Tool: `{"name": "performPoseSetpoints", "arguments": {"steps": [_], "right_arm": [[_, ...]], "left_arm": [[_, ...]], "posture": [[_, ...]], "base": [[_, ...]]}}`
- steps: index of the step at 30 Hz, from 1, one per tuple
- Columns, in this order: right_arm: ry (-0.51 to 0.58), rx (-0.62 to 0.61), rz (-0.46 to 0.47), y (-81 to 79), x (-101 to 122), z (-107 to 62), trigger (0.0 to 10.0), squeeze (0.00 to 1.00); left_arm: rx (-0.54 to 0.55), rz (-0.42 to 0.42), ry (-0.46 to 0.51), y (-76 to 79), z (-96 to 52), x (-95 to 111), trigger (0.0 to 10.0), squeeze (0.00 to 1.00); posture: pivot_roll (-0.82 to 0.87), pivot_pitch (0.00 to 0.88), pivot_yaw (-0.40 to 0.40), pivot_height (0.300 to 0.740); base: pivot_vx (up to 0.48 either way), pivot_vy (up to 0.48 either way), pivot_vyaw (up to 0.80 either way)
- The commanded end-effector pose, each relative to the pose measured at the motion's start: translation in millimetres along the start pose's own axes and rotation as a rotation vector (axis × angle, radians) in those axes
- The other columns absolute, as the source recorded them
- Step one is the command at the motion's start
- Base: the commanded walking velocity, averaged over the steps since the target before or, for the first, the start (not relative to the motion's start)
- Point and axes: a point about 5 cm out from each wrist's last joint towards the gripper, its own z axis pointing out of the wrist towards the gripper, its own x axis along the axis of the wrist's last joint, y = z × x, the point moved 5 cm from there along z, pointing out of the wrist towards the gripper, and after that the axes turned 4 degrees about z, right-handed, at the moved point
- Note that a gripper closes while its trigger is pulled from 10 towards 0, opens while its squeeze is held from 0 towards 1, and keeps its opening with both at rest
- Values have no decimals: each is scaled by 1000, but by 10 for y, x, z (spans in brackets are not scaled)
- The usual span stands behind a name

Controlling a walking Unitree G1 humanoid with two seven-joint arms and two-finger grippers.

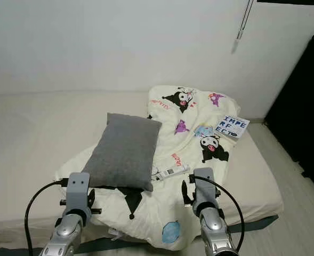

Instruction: Clean up the room

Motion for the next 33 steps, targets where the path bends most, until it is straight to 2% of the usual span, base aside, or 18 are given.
{"name": "performPoseSetpoints", "arguments": {"steps": [1,33], "right_arm": [[-20,-3,12,10,-53,-19,10000,0],[-31,27,-12,-36,-87,-32,10000,0]], "left_arm": [[-19,6,-27,51,-36,-93,10000,0],[-55,20,-22,119,-35,-83,10000,0]], "posture": [[22,104,-47,740],[19,71,-46,740]], "base": [[0,0,0],[0,0,0]]}}
